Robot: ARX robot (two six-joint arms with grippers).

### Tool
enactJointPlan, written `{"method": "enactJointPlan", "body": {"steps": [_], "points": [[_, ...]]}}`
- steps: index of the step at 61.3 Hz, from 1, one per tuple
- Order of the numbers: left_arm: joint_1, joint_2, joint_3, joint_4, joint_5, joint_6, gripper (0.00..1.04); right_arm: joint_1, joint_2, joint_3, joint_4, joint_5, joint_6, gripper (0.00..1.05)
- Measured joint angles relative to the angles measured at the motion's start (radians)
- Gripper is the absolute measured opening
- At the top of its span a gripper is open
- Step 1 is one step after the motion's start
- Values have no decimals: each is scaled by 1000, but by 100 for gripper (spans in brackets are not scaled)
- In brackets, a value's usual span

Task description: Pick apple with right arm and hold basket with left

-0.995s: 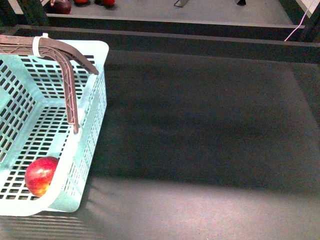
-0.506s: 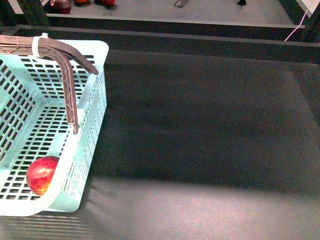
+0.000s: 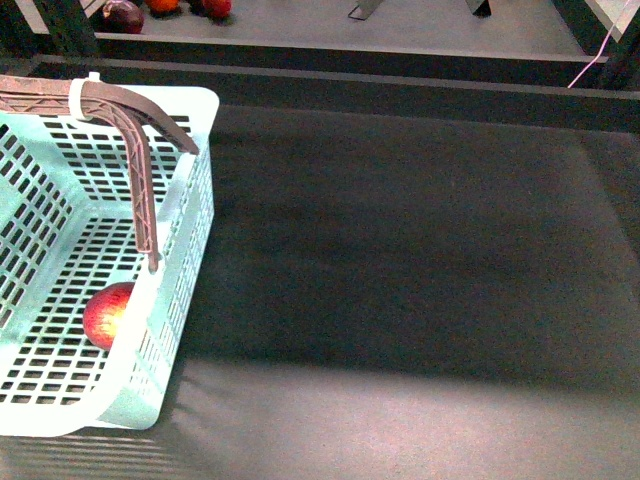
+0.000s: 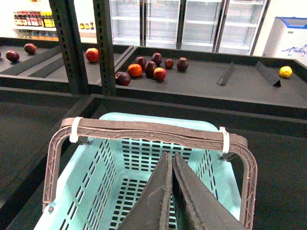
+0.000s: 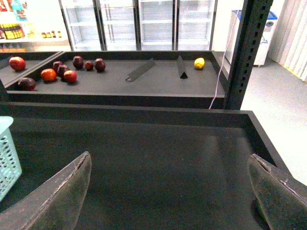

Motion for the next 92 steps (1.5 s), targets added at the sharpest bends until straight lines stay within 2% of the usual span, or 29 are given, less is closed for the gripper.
{"method": "enactJointPlan", "body": {"steps": [28,63,69,92], "points": [[0,-305,-1,-280,0,1,3,0,0,0,0,0,0,96],[0,-526,-1,-499,0,1,3,0,0,0,0,0,0,96],[0,-658,-1,-657,0,1,3,0,0,0,0,0,0,96],[0,-692,-1,-670,0,1,3,0,0,0,0,0,0,96]]}}
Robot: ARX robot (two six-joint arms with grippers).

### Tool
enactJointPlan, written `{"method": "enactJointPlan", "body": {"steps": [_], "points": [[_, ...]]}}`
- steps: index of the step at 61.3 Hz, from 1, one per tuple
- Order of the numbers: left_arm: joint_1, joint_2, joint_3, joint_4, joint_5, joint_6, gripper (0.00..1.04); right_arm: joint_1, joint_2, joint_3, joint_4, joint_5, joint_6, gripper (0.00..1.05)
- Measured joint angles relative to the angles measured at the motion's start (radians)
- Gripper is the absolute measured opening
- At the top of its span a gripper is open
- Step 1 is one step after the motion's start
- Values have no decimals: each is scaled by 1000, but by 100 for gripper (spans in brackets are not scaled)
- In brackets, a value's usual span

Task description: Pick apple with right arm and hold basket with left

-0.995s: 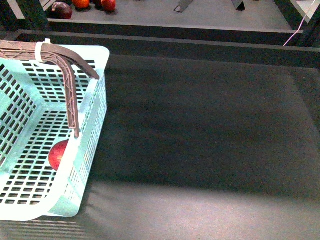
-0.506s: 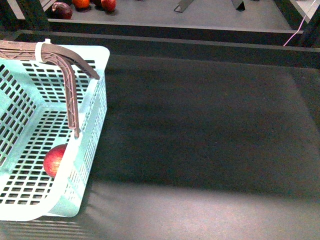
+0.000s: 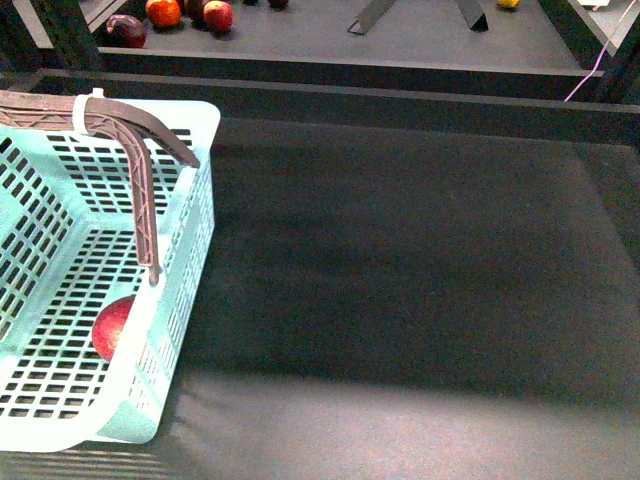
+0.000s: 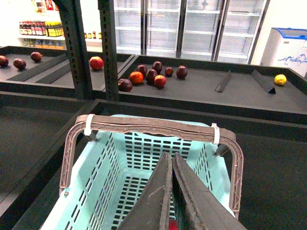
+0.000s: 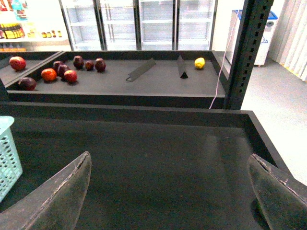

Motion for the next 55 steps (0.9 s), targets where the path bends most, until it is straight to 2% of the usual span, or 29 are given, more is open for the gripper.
{"method": "enactJointPlan", "body": {"steps": [4,7,15,35,55], "points": [[0,0,0,0,0,0,3,0,0,0,0,0,0,96],[0,0,0,0,0,0,10,0,0,0,0,0,0,96],[0,0,0,0,0,0,39,0,0,0,0,0,0,96],[0,0,0,0,0,0,98,0,0,0,0,0,0,96],[0,0,0,0,0,2,98,0,0,0,0,0,0,96]]}}
